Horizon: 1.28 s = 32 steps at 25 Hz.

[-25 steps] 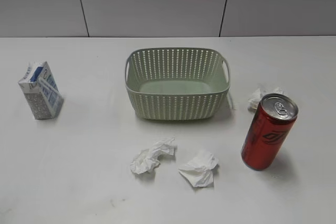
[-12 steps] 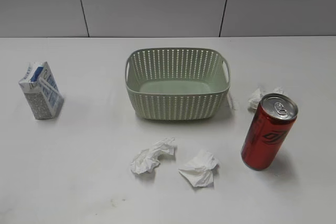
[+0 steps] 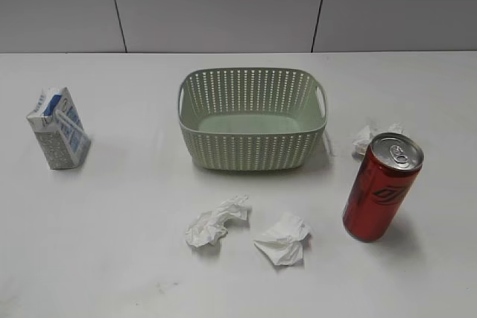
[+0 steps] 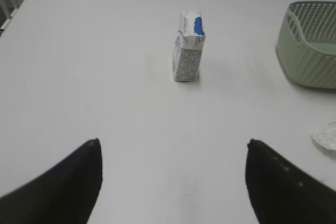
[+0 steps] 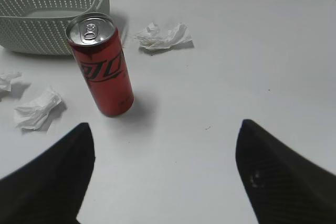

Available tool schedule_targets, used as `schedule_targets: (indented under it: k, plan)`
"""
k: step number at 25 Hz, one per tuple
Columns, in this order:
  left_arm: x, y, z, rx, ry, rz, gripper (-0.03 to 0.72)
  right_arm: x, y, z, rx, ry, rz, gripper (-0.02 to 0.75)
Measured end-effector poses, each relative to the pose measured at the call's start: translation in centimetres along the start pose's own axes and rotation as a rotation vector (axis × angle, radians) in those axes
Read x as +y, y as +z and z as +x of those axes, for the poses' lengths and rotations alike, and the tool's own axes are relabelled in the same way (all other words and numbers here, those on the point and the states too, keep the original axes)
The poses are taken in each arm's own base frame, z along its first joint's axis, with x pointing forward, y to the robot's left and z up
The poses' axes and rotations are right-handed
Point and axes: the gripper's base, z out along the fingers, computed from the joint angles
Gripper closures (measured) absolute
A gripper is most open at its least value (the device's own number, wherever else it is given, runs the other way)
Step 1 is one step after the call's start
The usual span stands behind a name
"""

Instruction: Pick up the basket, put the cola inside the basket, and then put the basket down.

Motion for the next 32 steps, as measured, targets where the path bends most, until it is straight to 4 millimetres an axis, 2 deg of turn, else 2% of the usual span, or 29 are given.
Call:
schedule_targets:
  k: [4, 7, 13, 18, 20, 22, 25, 28, 32]
  plan:
    - [-0.1, 1.9, -3.4, 0.018, -0.067, 0.047, 0.057, 0.0, 0.0, 0.0, 0.000, 0.000, 0.000, 0.083]
    - [0.0, 4.4, -6.2, 0.087, -0.082, 0.081, 0.078, 0.0, 0.0, 0.0, 0.000, 0.000, 0.000, 0.082]
    - [0.7, 11.0, -11.8, 0.282, -0.096, 0.126, 0.097, 0.0, 0.0, 0.0, 0.000, 0.000, 0.000, 0.082]
    - [1.5, 16.4, -15.6, 0.411, -0.095, 0.151, 0.097, 0.0, 0.0, 0.0, 0.000, 0.000, 0.000, 0.082]
    - [1.2, 18.6, -17.1, 0.437, -0.076, 0.173, 0.097, 0.0, 0.0, 0.0, 0.000, 0.000, 0.000, 0.082]
    - [0.0, 20.4, -18.4, 0.459, -0.030, 0.211, 0.097, 0.0, 0.0, 0.0, 0.000, 0.000, 0.000, 0.083]
    - [-2.7, 23.5, -19.3, 0.533, 0.036, 0.238, 0.099, 0.0, 0.0, 0.0, 0.000, 0.000, 0.000, 0.090]
    - [-5.5, 27.5, -19.0, 0.636, 0.091, 0.204, 0.099, 0.0, 0.0, 0.0, 0.000, 0.000, 0.000, 0.091]
    - [-9.6, 31.8, -18.2, 0.720, 0.102, 0.192, 0.099, 0.0, 0.0, 0.0, 0.000, -0.002, 0.002, 0.096]
